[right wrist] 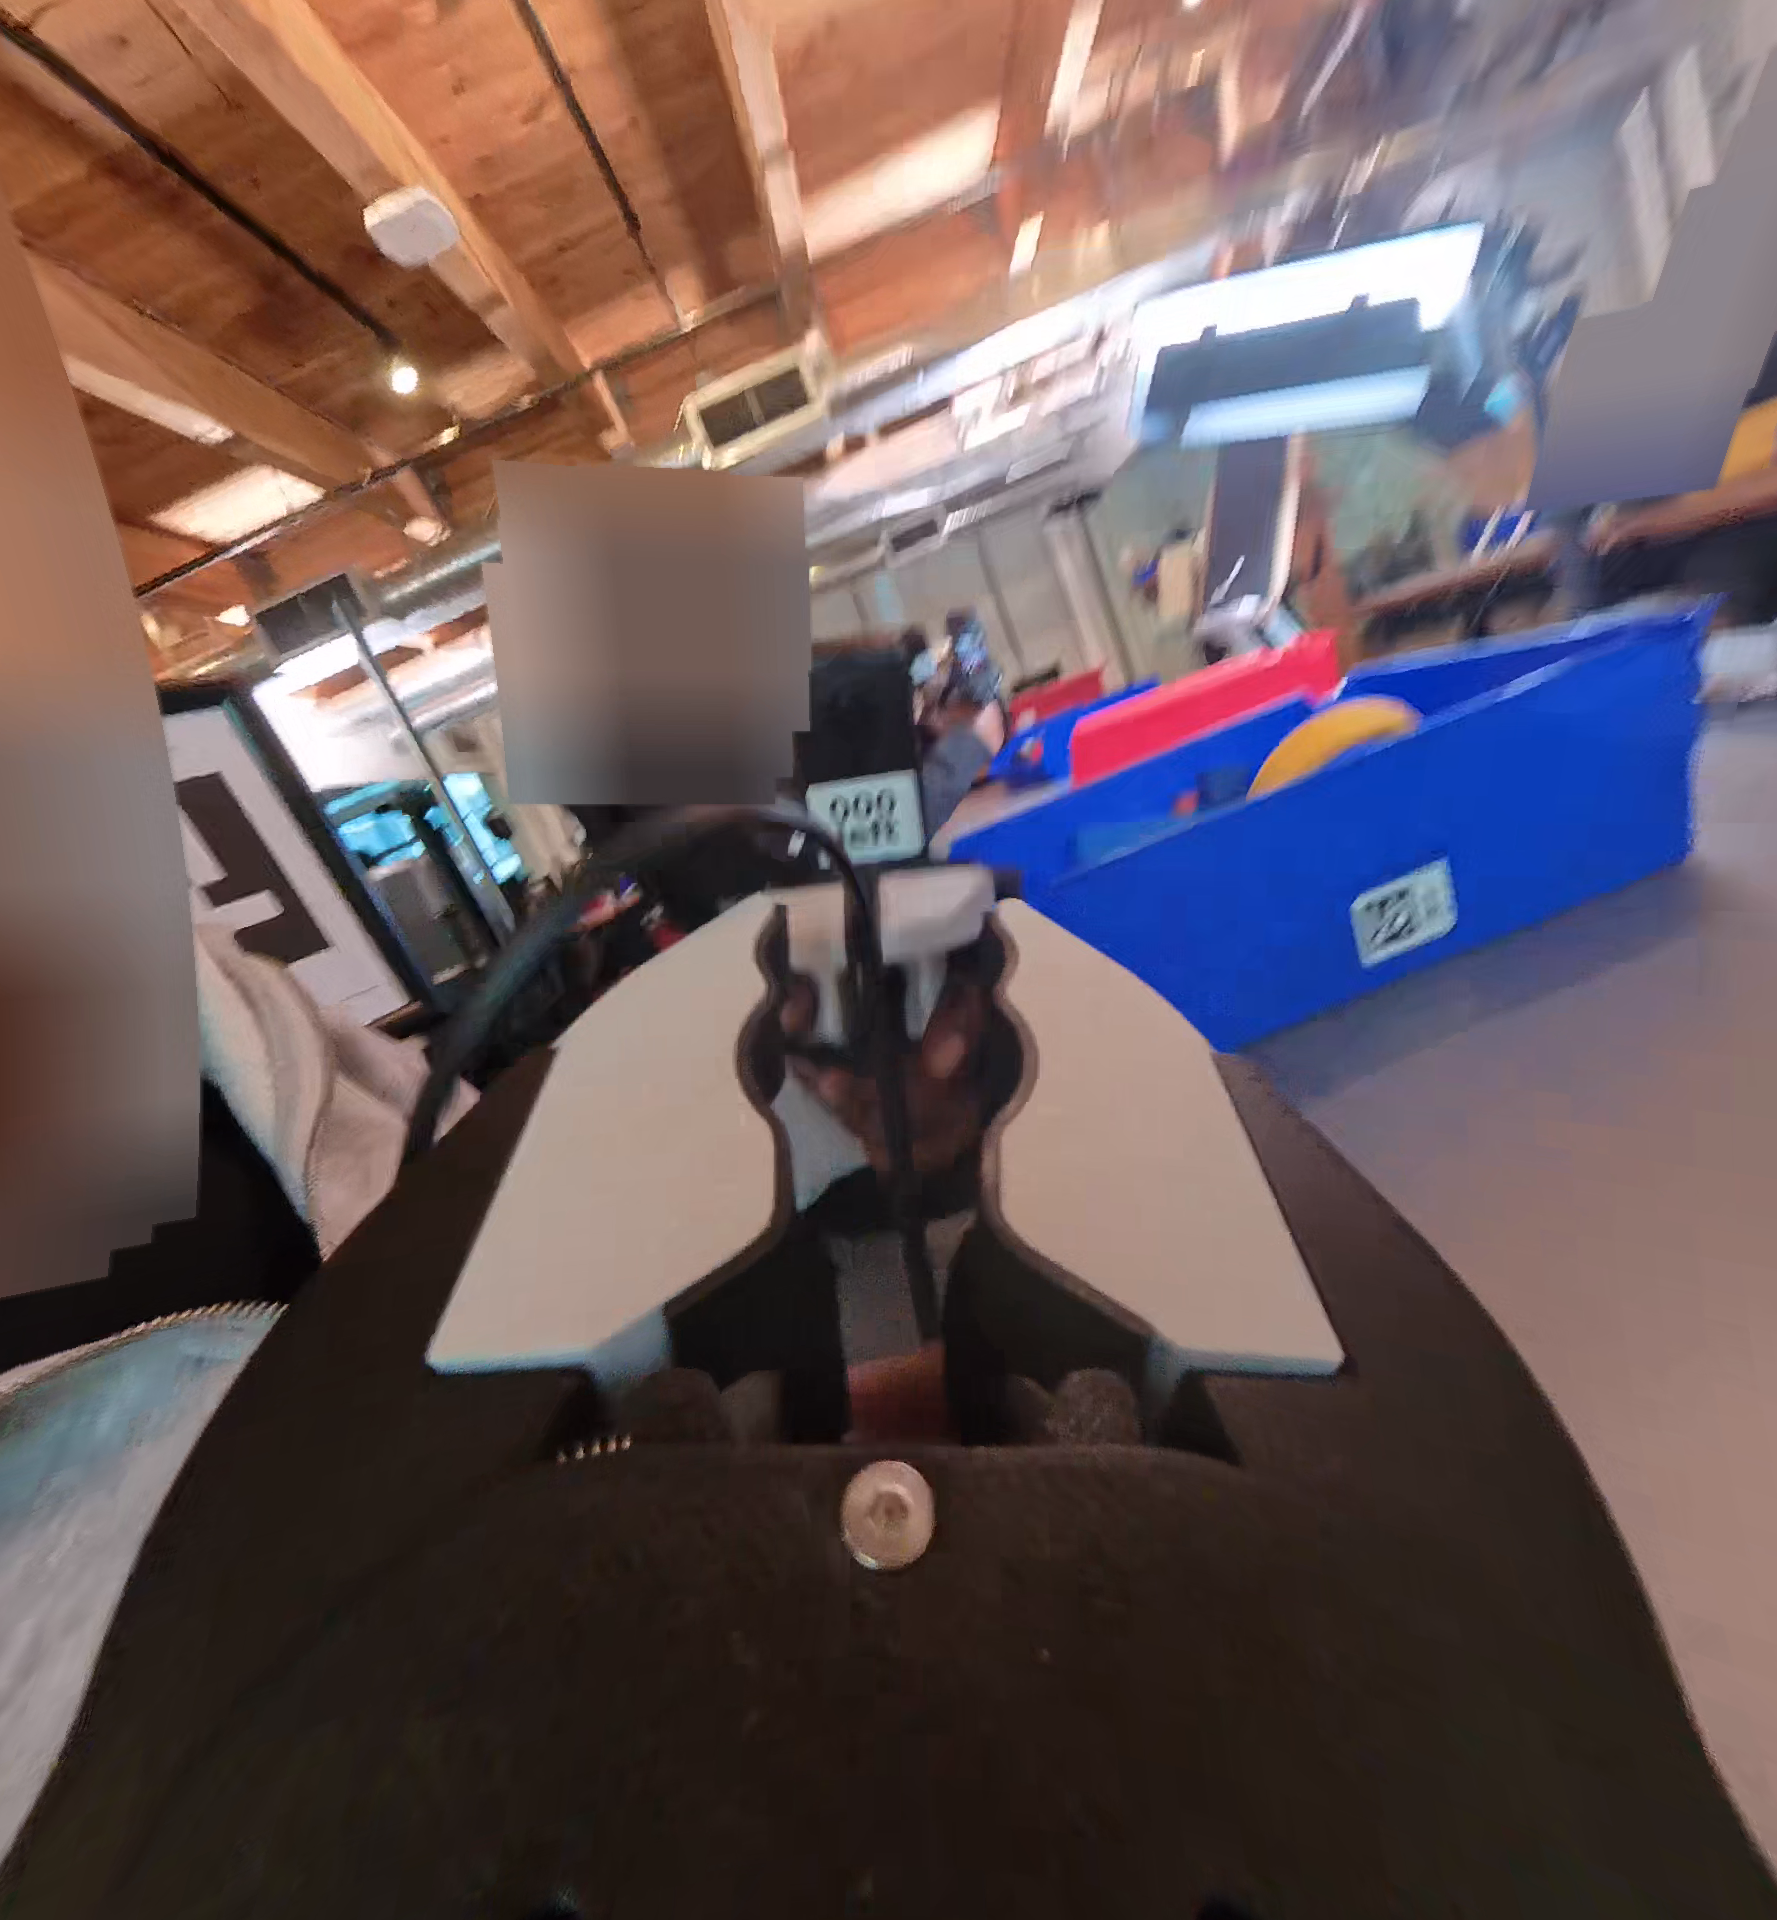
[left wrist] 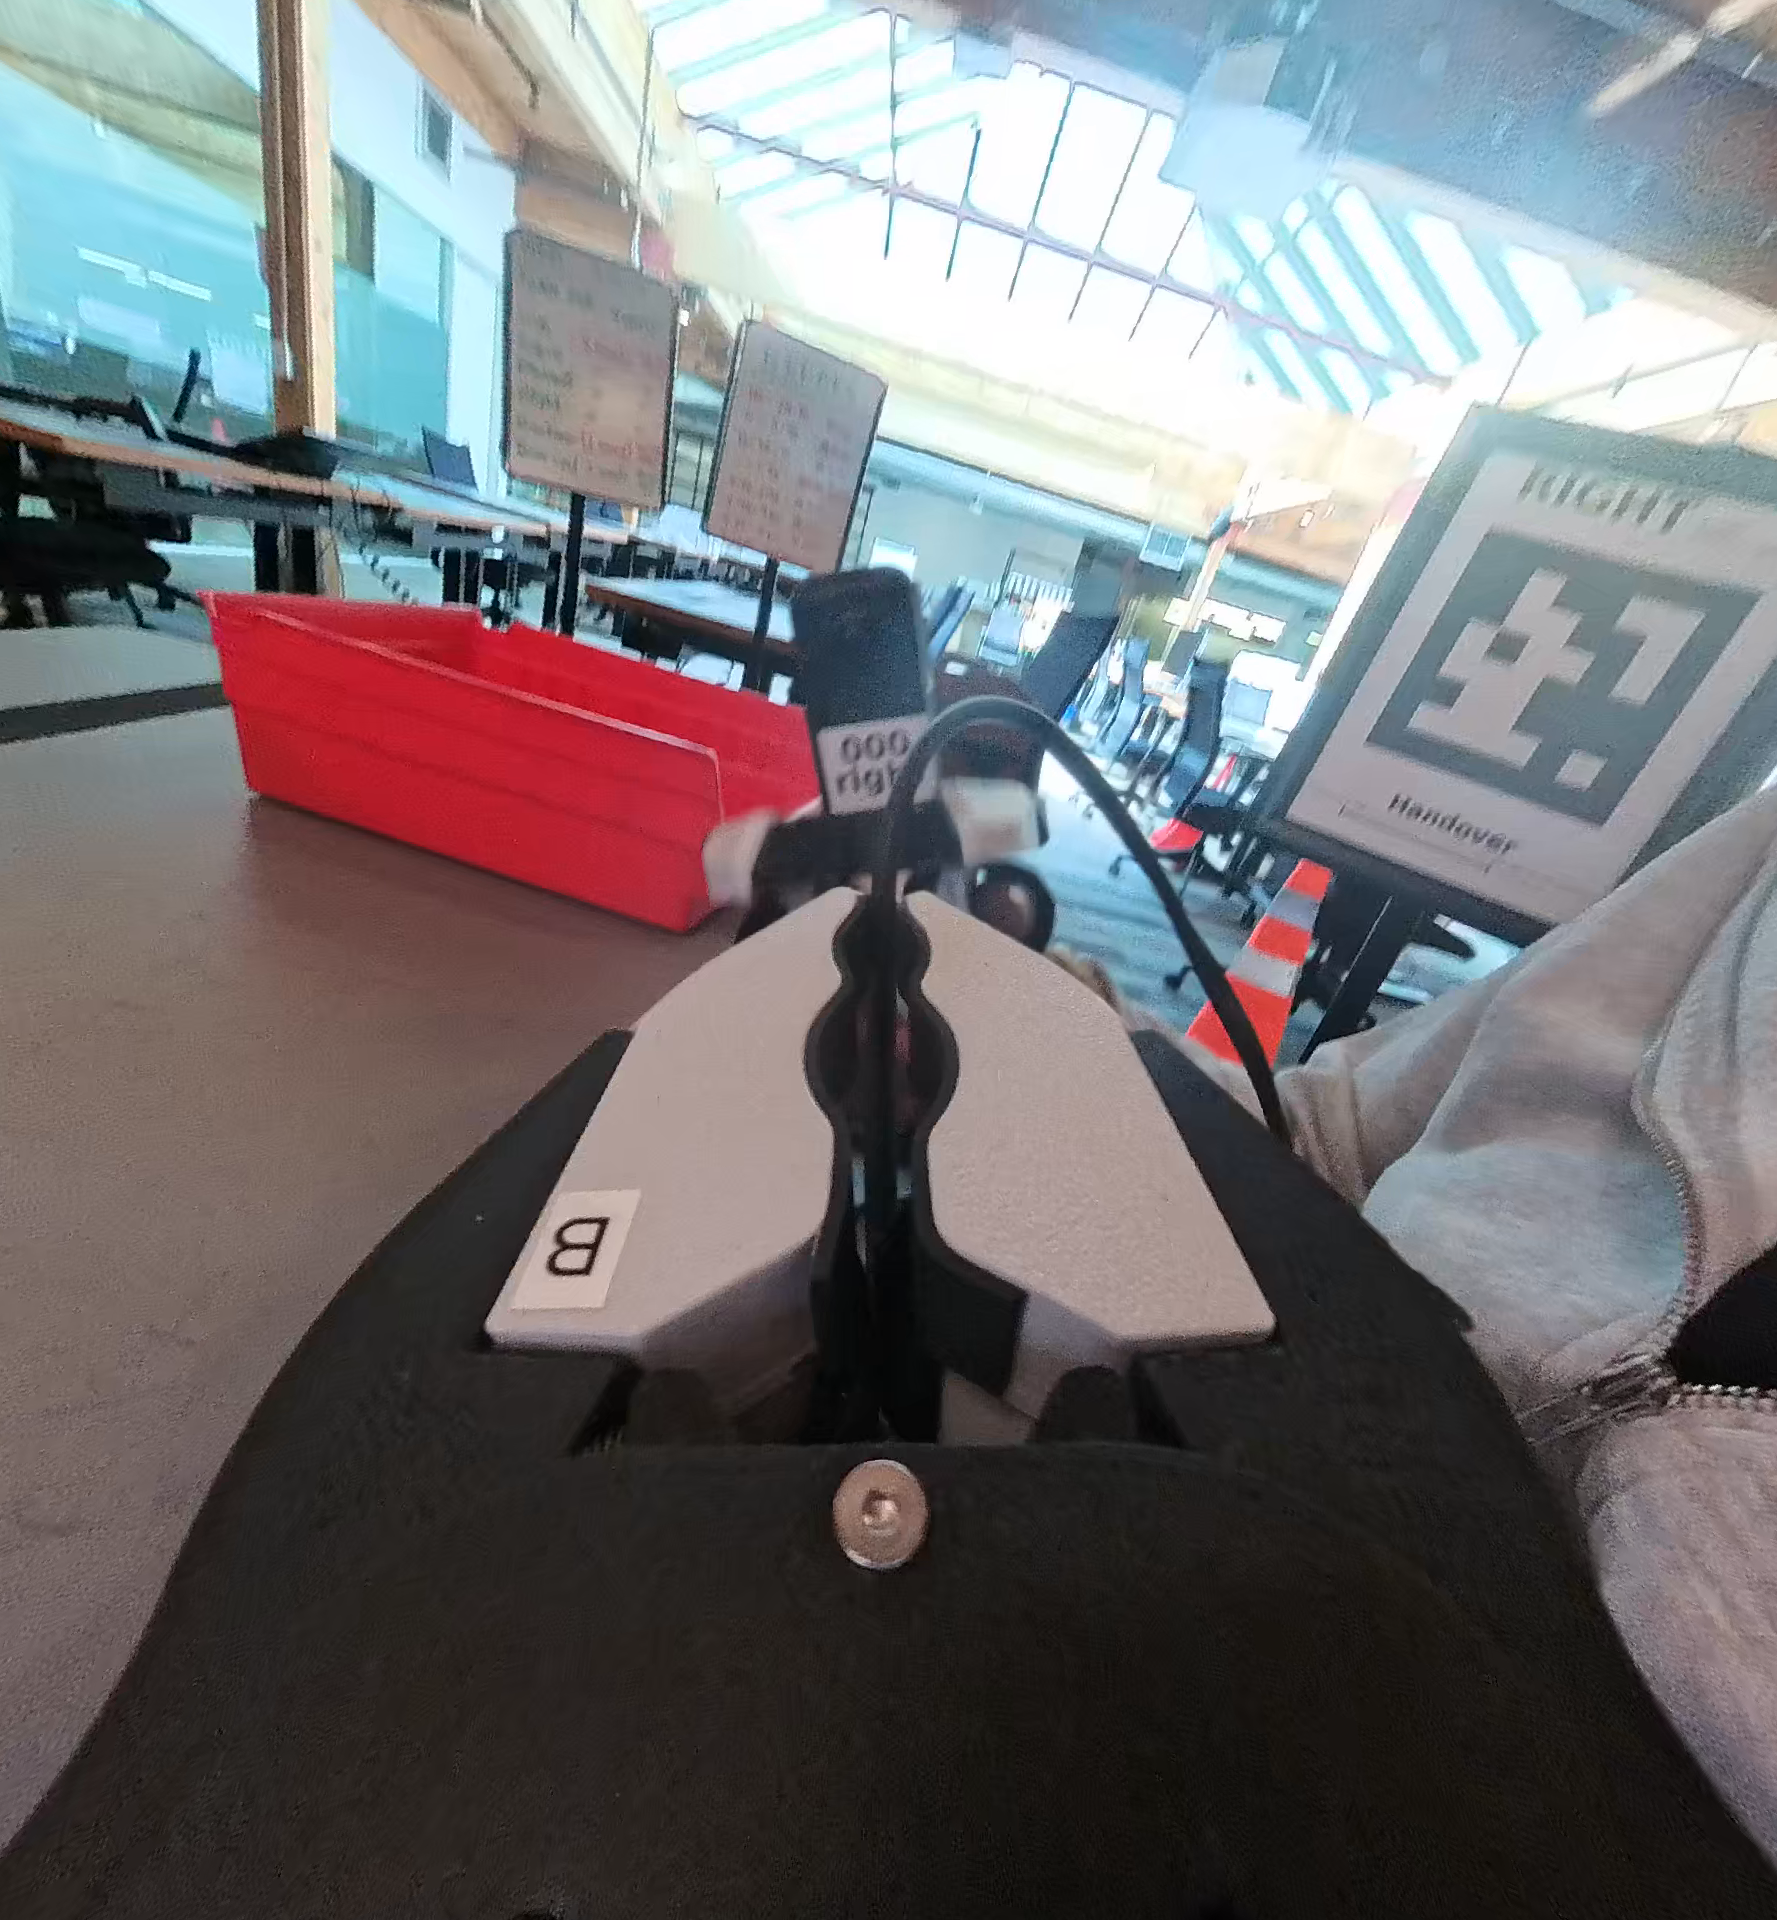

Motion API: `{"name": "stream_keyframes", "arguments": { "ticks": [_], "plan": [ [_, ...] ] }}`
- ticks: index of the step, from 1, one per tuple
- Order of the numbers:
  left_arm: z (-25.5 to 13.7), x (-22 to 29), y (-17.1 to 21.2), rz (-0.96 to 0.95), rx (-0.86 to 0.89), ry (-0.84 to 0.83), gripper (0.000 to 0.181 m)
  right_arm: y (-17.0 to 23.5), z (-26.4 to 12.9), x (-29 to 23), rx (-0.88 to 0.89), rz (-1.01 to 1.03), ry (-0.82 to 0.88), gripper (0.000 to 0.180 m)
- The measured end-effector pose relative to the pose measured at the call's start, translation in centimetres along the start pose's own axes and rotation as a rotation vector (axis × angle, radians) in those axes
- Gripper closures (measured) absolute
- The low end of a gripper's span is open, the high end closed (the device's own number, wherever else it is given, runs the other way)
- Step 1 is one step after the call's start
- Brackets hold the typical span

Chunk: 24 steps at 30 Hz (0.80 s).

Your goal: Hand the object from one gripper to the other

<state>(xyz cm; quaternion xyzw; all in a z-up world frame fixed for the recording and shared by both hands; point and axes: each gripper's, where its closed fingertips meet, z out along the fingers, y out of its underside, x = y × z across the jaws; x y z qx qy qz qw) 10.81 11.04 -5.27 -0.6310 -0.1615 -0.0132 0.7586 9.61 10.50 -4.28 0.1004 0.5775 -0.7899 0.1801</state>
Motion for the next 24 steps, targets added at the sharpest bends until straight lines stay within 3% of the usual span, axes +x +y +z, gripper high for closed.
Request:
{"name": "stream_keyframes", "arguments": {
  "ticks": [5, 8, 10, 13, 16, 18, 21, 24],
  "plan": [
    [-0.4, 0.5, -1.2, -0.059, 0.076, 0.056, 0.176, 5.0, 1.4, -0.5, -0.287, 0.029, -0.04, 0.144],
    [-0.1, 0.8, -0.6, -0.041, 0.041, 0.067, 0.177, 5.9, 1.7, -0.8, -0.337, -0.051, -0.032, 0.153],
    [0.1, 1.1, -0.3, -0.035, 0.027, 0.081, 0.177, 5.8, 1.7, -1.1, -0.325, -0.076, -0.051, 0.173],
    [0.0, 0.9, -0.5, -0.042, 0.042, 0.064, 0.166, 5.0, 1.4, -0.5, -0.297, -0.134, -0.006, 0.174],
    [0.1, 0.5, -0.2, -0.059, 0.019, 0.042, 0.148, 2.6, 0.9, -0.5, -0.159, -0.154, 0.006, 0.174],
    [0.5, 0.7, 0.8, -0.049, -0.04, 0.048, 0.146, 1.1, 0.5, -0.7, -0.068, -0.156, 0.005, 0.175],
    [0.9, 0.8, 2.6, -0.001, -0.154, 0.039, 0.149, -0.3, 0.0, -1.0, 0.016, -0.171, -0.002, 0.174],
    [1.0, 0.4, 3.5, 0.049, -0.209, 0.007, 0.175, -1.0, -0.3, -1.3, 0.06, -0.195, -0.006, 0.175]
  ]
}}
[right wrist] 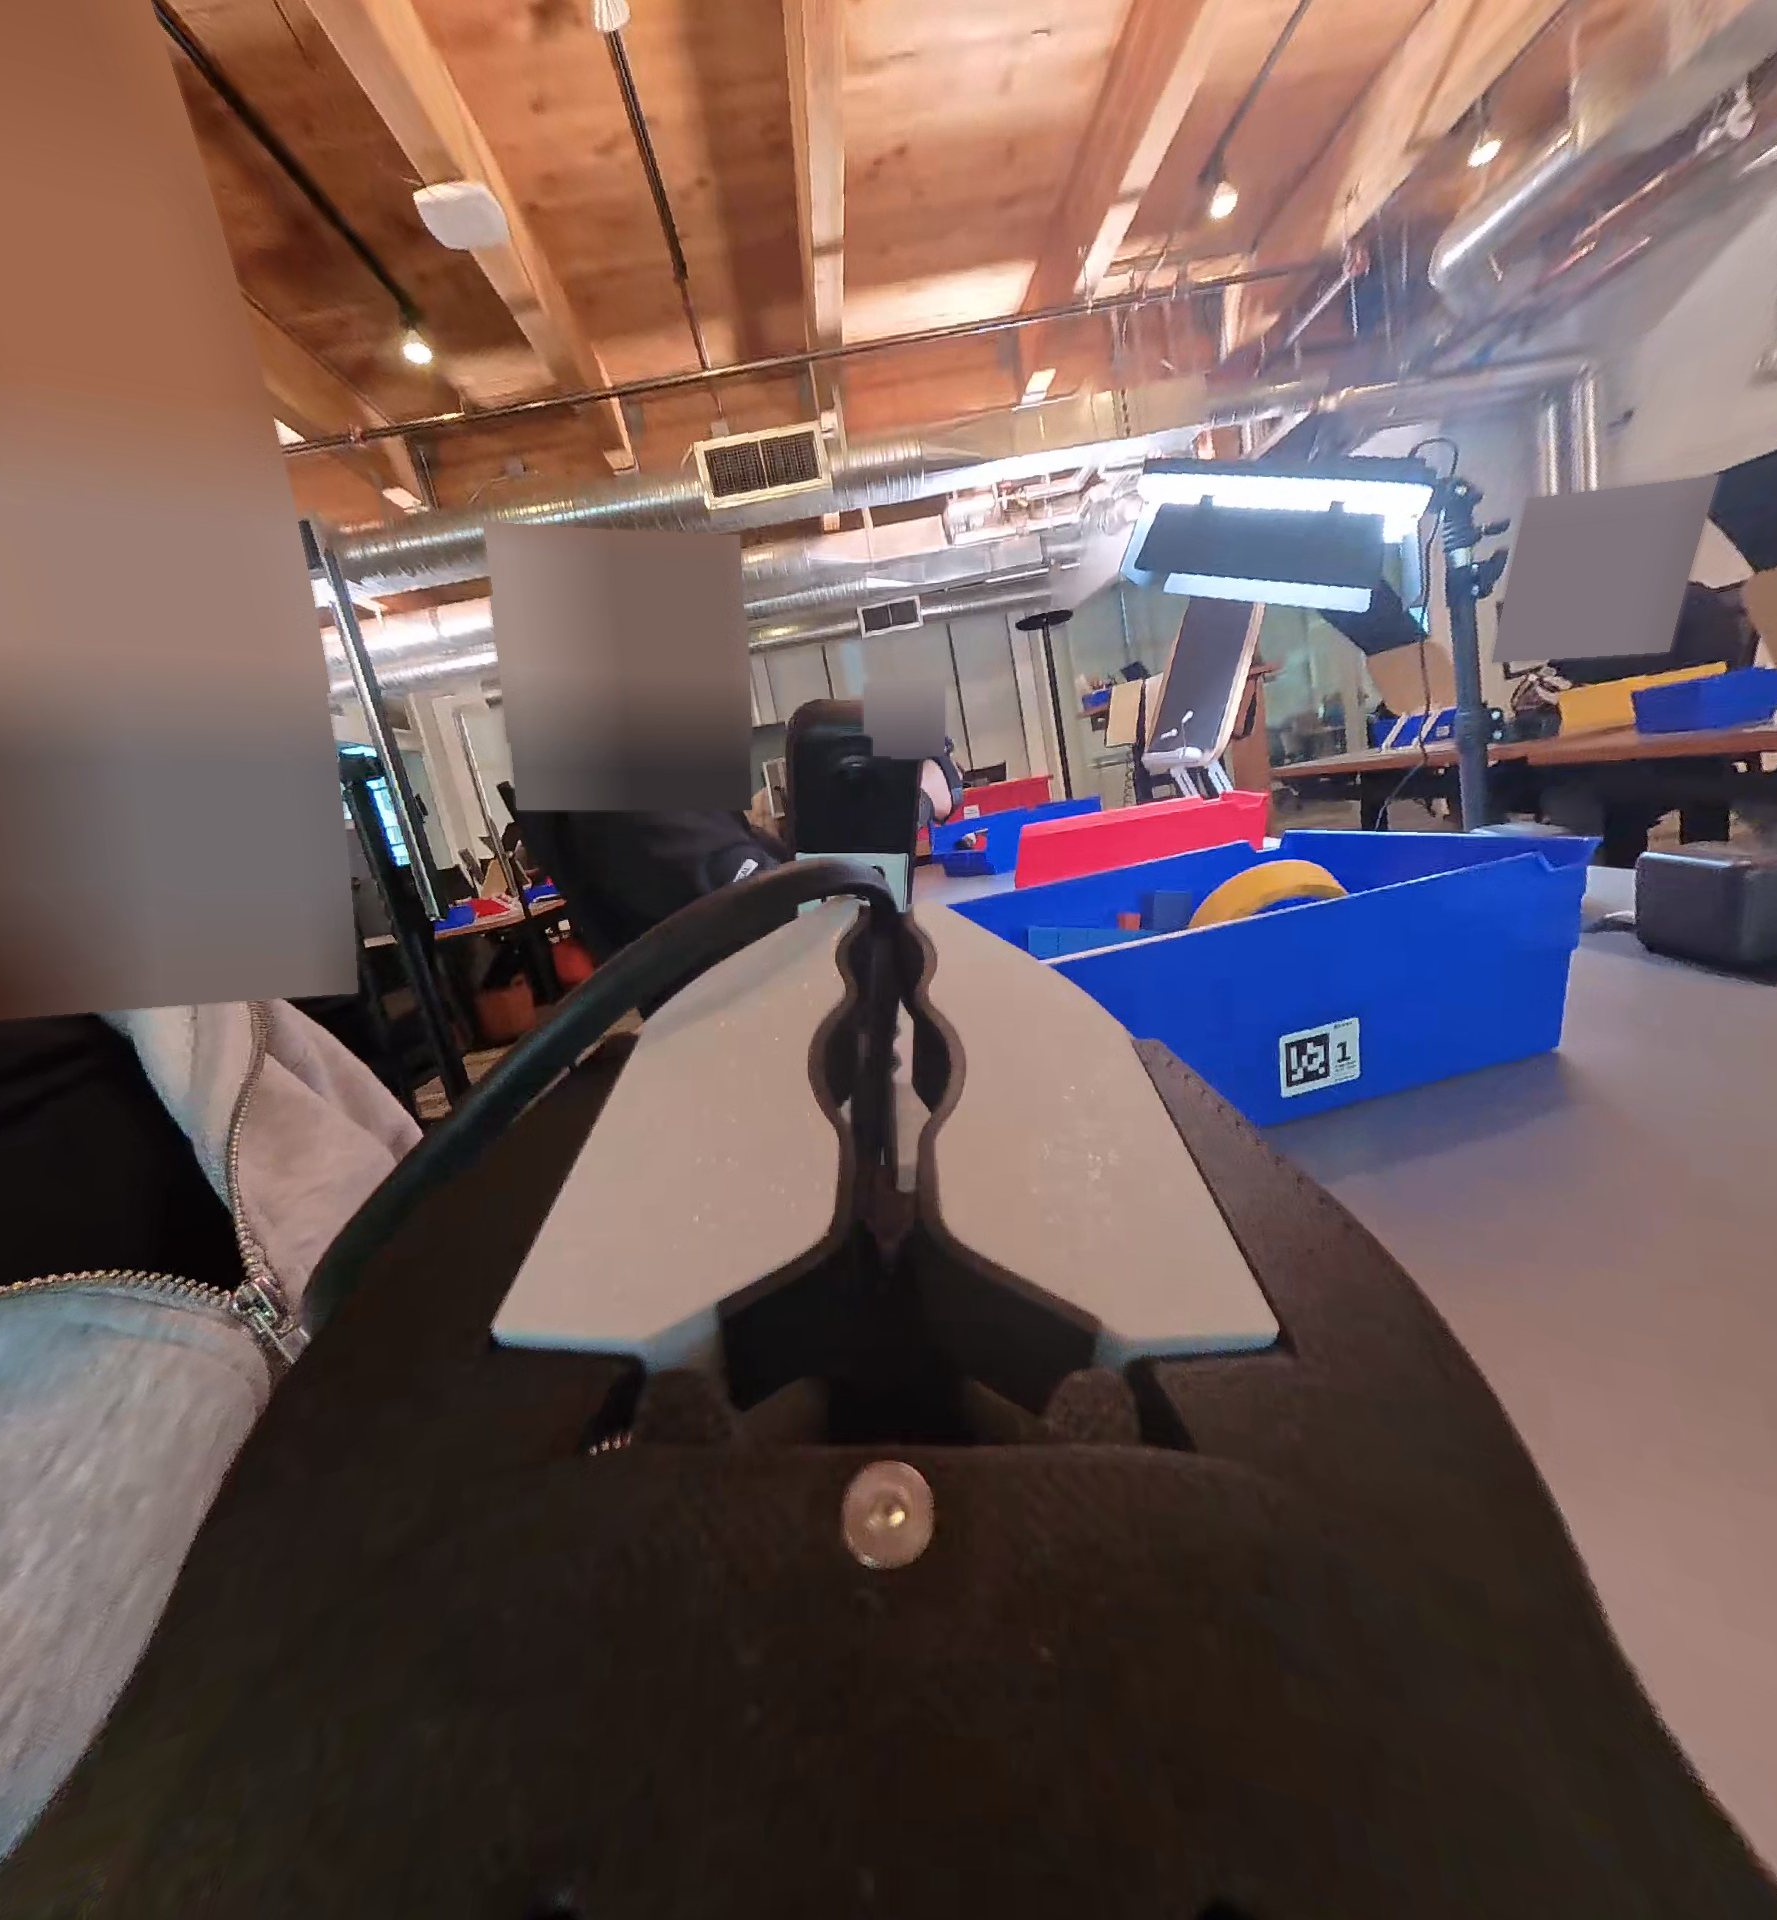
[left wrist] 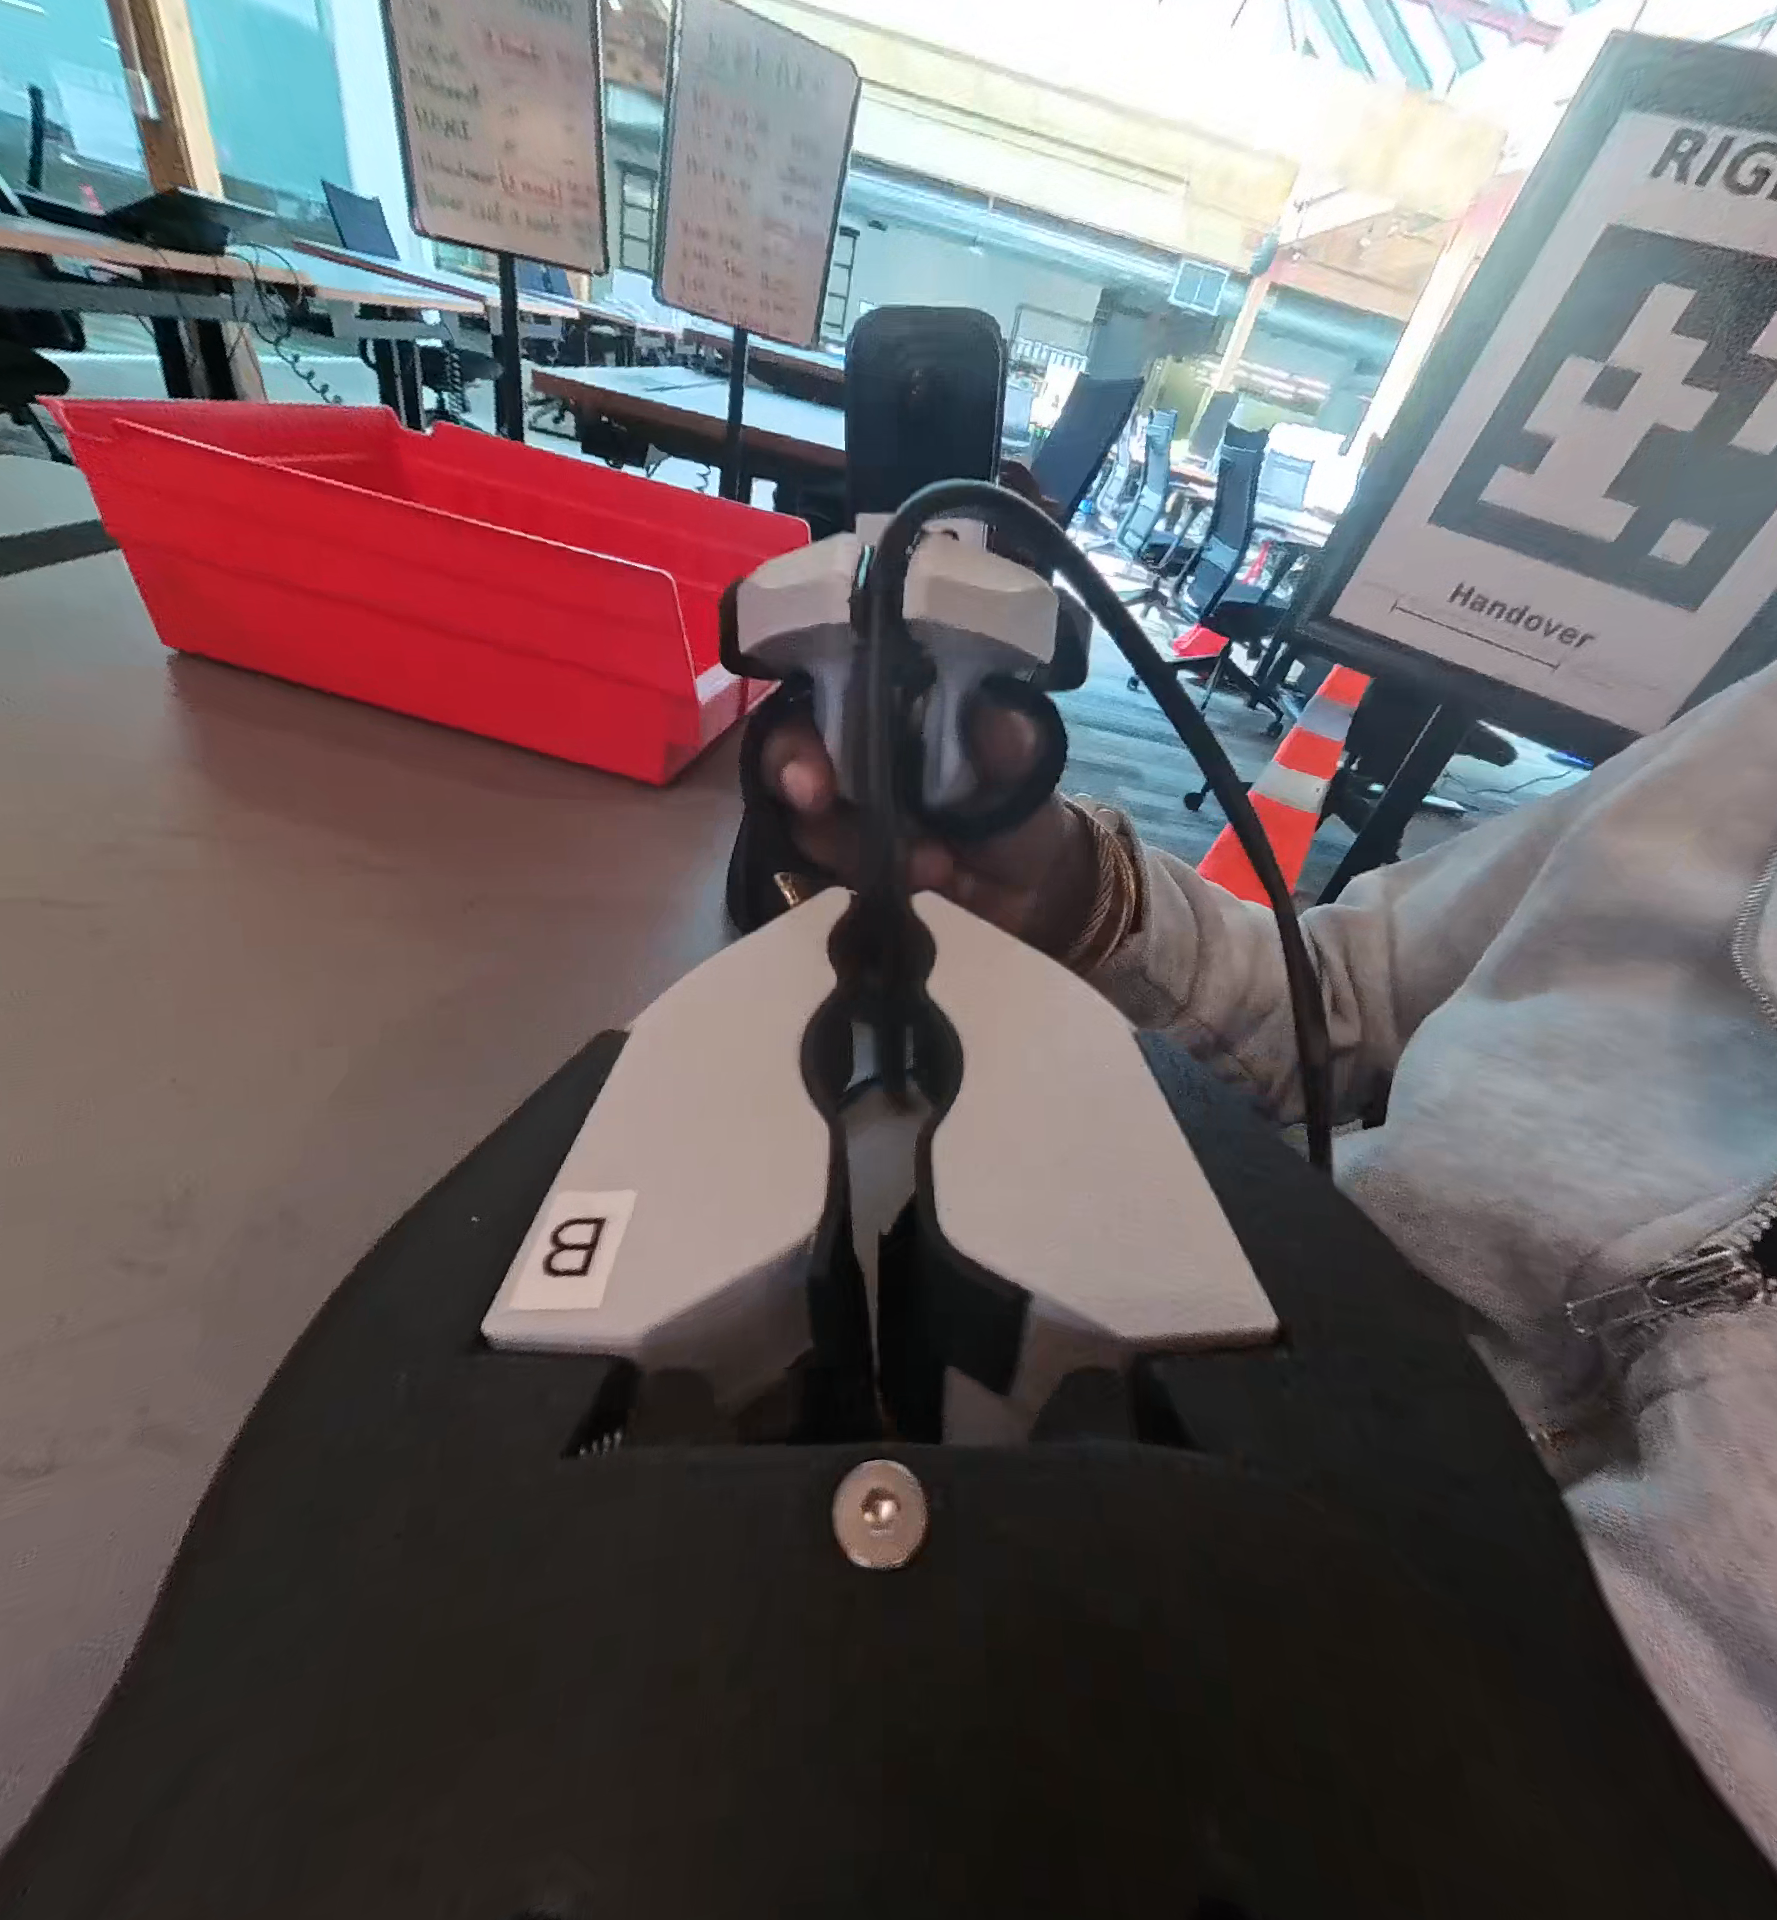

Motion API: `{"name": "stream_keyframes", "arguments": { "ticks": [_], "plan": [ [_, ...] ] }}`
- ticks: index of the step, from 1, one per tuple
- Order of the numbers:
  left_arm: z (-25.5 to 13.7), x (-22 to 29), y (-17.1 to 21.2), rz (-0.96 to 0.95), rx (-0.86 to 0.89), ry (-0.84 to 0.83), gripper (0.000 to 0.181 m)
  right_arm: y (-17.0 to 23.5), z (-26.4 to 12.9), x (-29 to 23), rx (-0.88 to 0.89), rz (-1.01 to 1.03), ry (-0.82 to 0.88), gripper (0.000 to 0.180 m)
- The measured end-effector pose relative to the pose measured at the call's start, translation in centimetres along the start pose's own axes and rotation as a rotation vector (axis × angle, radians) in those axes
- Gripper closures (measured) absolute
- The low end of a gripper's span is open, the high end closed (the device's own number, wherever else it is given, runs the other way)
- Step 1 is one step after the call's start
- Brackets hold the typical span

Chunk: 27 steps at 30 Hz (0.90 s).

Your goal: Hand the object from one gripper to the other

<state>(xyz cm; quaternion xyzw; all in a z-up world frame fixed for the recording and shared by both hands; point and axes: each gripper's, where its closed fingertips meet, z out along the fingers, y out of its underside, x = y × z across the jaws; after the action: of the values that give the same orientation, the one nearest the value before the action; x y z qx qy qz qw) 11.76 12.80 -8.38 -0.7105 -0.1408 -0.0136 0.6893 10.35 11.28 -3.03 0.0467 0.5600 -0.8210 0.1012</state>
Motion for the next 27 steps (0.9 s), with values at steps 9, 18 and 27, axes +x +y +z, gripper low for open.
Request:
{"name": "stream_keyframes", "arguments": {
  "ticks": [9, 18, 27],
  "plan": [
    [-2.2, -0.6, -3.9, -0.033, 0.256, -0.015, 0.175, 3.4, 1.2, -0.4, -0.166, 0.231, -0.064, 0.135],
    [-2.4, -0.2, -4.3, -0.035, 0.288, 0.013, 0.174, 6.6, 1.1, -0.5, -0.391, 0.029, -0.031, 0.174],
    [-3.5, -0.4, -5.5, -0.34, 0.378, 0.154, 0.15, 1.5, 0.1, 2.1, -0.229, -0.749, 0.336, 0.175]
  ]
}}
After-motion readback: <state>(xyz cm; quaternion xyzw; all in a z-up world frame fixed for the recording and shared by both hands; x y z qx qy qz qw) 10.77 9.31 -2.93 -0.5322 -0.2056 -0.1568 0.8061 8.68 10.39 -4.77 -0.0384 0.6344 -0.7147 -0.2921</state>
